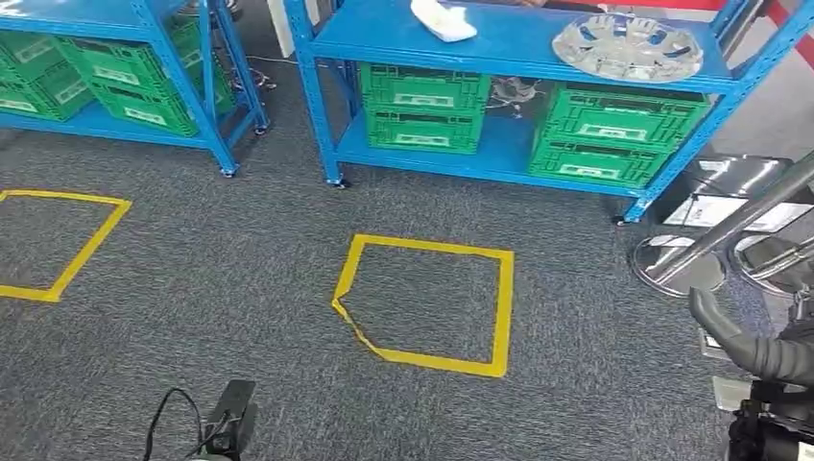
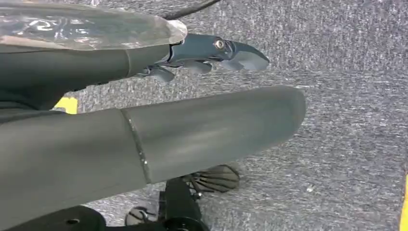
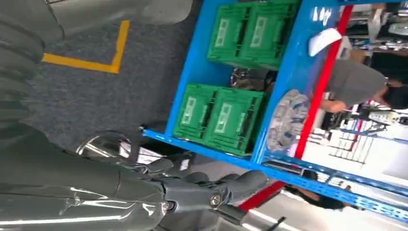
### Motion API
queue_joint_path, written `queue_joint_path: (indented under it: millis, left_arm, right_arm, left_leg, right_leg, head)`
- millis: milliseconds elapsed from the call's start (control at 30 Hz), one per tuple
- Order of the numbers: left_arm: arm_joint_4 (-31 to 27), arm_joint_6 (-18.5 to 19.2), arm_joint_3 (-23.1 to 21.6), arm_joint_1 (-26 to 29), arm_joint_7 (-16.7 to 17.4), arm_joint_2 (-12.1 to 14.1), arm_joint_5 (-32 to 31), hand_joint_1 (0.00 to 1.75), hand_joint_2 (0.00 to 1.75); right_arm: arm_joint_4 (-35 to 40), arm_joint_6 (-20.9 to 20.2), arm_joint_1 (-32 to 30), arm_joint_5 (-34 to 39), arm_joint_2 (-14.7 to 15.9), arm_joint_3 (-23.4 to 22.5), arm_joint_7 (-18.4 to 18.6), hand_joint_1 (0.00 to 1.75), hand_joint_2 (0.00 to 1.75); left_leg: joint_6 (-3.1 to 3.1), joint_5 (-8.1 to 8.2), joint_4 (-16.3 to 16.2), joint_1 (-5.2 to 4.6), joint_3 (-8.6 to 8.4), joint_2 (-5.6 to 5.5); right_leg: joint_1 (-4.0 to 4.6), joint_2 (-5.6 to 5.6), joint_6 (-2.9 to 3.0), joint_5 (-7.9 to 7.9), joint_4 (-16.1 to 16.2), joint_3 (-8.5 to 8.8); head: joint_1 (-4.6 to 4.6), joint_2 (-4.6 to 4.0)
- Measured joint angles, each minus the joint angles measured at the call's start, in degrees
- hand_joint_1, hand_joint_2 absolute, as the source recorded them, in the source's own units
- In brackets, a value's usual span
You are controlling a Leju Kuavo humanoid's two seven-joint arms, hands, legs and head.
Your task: Take the parts from the cabinet and place them on the table.
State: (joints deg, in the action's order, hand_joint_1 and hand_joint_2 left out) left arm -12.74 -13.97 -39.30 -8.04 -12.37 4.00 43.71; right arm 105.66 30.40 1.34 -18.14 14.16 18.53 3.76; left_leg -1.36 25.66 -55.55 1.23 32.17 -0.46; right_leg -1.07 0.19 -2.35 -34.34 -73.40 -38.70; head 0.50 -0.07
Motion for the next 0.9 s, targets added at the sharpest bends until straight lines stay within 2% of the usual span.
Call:
queue_joint_path:
  millis: [33,100,167,233,267,300,333,367,400,433,467,500,533,600,633,667,767,800,833,900]
  left_arm:
    - [0.0,0.0,0.0,0.0,0.0,0.0,0.0,0.0,0.0]
    - [0.0,0.0,0.0,-0.1,0.0,0.0,-0.2,0.0,0.0]
    - [0.0,0.0,0.0,-0.5,0.2,-0.1,-0.2,0.0,0.0]
    - [0.0,0.0,0.0,-0.5,0.2,-0.1,-0.3,0.0,0.0]
    - [0.0,0.0,0.0,-0.5,0.3,-0.1,-0.3,0.0,0.0]
    - [0.0,0.0,0.0,-0.6,0.4,-0.1,-0.3,0.0,0.0]
    - [0.0,0.0,0.0,-0.7,0.3,-0.1,-0.3,0.0,0.0]
    - [0.0,0.0,0.0,-0.8,0.3,-0.1,-0.2,0.0,0.0]
    - [0.0,0.0,-0.1,-0.8,0.3,-0.1,-0.2,0.0,0.0]
    - [0.0,0.0,-0.1,-0.8,0.3,-0.1,0.0,0.0,0.0]
    - [0.0,0.0,-0.1,-0.7,0.3,-0.1,0.1,0.0,0.0]
    - [0.0,0.0,-0.1,-0.4,0.3,0.0,0.2,0.0,0.0]
    - [0.0,0.0,-0.1,-0.3,0.2,0.0,0.3,0.0,0.0]
    - [0.0,0.0,-0.1,-0.3,0.1,0.1,0.3,0.0,0.0]
    - [0.0,0.0,-0.1,-0.3,0.0,0.1,0.3,0.0,0.0]
    - [0.0,0.0,-0.2,-0.4,0.0,0.1,0.3,0.0,0.0]
    - [0.0,0.0,-0.2,-0.4,0.0,0.1,0.2,0.0,0.0]
    - [0.0,0.0,-0.2,-0.5,0.0,0.0,0.2,0.0,0.0]
    - [0.0,0.0,-0.2,-0.4,0.0,0.0,0.2,0.0,0.0]
    - [0.0,0.0,-0.2,-0.4,0.0,0.1,0.2,0.0,0.0]
  right_arm:
    - [0.0,0.0,0.0,0.0,0.0,0.0,0.0,0.0,1.75]
    - [0.3,0.0,0.0,-0.1,0.0,-0.1,0.1,0.0,1.75]
    - [0.3,0.1,0.0,-0.3,0.0,-0.2,0.2,0.0,1.75]
    - [0.4,0.1,-0.1,-0.4,0.0,-0.3,0.2,0.0,1.75]
    - [0.6,0.1,-0.1,-0.6,0.0,-0.4,0.2,0.0,1.75]
    - [0.8,0.1,-0.2,-0.7,0.0,-0.4,0.2,0.0,1.75]
    - [0.8,0.1,-0.2,-0.8,-0.1,-0.4,0.2,0.0,1.75]
    - [0.8,0.0,-0.1,-0.9,-0.1,-0.5,0.2,0.0,1.75]
    - [0.8,-0.1,-0.1,-0.9,-0.2,-0.5,0.2,0.0,1.75]
    - [0.8,-0.2,-0.2,-0.9,-0.2,-0.5,0.2,0.0,1.75]
    - [0.8,-0.4,-0.2,-1.0,-0.2,-0.4,0.1,0.0,1.75]
    - [0.8,-0.5,-0.2,-1.0,-0.3,-0.4,0.1,0.0,1.75]
    - [0.8,-0.7,-0.2,-1.0,-0.3,-0.4,0.1,0.0,1.75]
    - [0.8,-1.0,-0.2,-1.0,-0.5,-0.4,0.0,0.0,1.75]
    - [0.8,-1.0,-0.1,-1.0,-0.5,-0.5,0.0,0.0,1.75]
    - [0.8,-1.0,0.0,-1.0,-0.5,-0.5,0.0,0.0,1.75]
    - [0.8,-1.0,0.0,-1.1,-0.7,-0.6,0.1,0.0,1.75]
    - [1.0,-1.1,-0.1,-1.1,-0.7,-0.7,0.2,0.0,1.75]
    - [1.1,-1.1,-0.1,-1.2,-0.7,-0.9,0.2,0.0,1.75]
    - [1.3,-1.1,0.0,-1.3,-0.7,-1.0,0.3,0.0,1.75]
  left_leg:
    - [0.07,0.46,0.0,-0.09,-0.73,-0.08]
    - [0.27,1.31,0.1,-0.14,-2.0,-0.14]
    - [0.79,1.62,0.1,-0.35,-2.0,-0.27]
    - [1.44,1.65,0.8,-0.13,-2.26,-0.16]
    - [1.78,1.68,1.2,-0.2,-2.69,-0.1]
    - [2.14,2.15,0.6,-0.19,-2.75,0.03]
    - [2.37,2.92,-1.5,-0.33,-1.96,0.1]
    - [2.38,4.72,-5.7,-0.32,0.36,0.08]
    - [2.47,6.73,-11.1,-0.32,3.58,0.08]
    - [2.55,8.0,-15.4,-0.32,6.43,0.09]
    - [2.64,7.84,-17.9,-0.32,8.55,0.09]
    - [2.62,6.28,-17.3,-0.32,9.11,0.09]
    - [2.56,3.52,-14.2,-0.32,8.33,0.09]
    - [2.16,-3.38,-2.9,-0.32,4.01,0.14]
    - [1.76,-3.51,0.0,-0.49,2.51,0.22]
    - [1.35,-2.91,0.6,-0.63,2.17,0.07]
    - [0.24,-2.08,0.5,-0.86,1.92,0.05]
    - [-0.18,-2.13,1.0,-0.25,1.27,0.06]
    - [-0.47,-1.89,1.2,-0.31,0.78,0.04]
    - [-0.99,-1.37,1.3,-0.26,0.14,0.11]
  right_leg:
    - [0.06,0.0,0.35,3.47,4.1,1.26]
    - [0.33,0.0,1.32,10.23,15.1,5.22]
    - [0.91,-0.07,1.55,9.34,17.8,6.31]
    - [1.09,0.05,1.9,9.09,17.6,6.2]
    - [1.06,0.15,2.09,9.1,18.1,6.53]
    - [0.09,0.09,2.31,9.4,19.2,8.04]
    - [0.29,0.11,2.47,9.36,19.7,8.66]
    - [0.34,-0.09,2.76,9.25,19.8,8.91]
    - [0.42,-0.16,3.02,8.99,19.8,9.09]
    - [0.52,-0.19,3.14,8.7,19.8,9.29]
    - [0.56,-0.15,3.22,8.37,19.8,9.55]
    - [0.58,-0.02,3.21,8.0,19.7,9.95]
    - [0.58,0.12,3.13,7.59,19.7,10.5]
    - [0.57,0.19,2.78,6.5,19.6,11.95]
    - [0.76,0.09,2.42,5.92,19.6,11.67]
    - [1.12,0.23,2.14,5.29,19.4,11.77]
    - [0.97,0.16,1.33,4.66,20.0,12.47]
    - [0.87,0.2,1.04,4.26,19.9,12.76]
    - [0.86,0.1,0.76,3.46,18.2,12.49]
    - [0.64,0.09,0.28,-0.17,9.0,7.46]
  head:
    - [-0.07,0.0]
    - [-0.22,0.0]
    - [-0.39,0.0]
    - [-0.33,0.0]
    - [-0.31,0.0]
    - [-0.22,0.0]
    - [0.02,0.0]
    - [0.31,0.0]
    - [0.42,0.0]
    - [0.44,0.0]
    - [0.44,0.0]
    - [0.5,0.0]
    - [0.57,0.0]
    - [0.92,0.0]
    - [0.94,0.0]
    - [0.92,0.0]
    - [0.63,0.0]
    - [0.68,0.0]
    - [0.41,0.0]
    - [0.02,0.0]
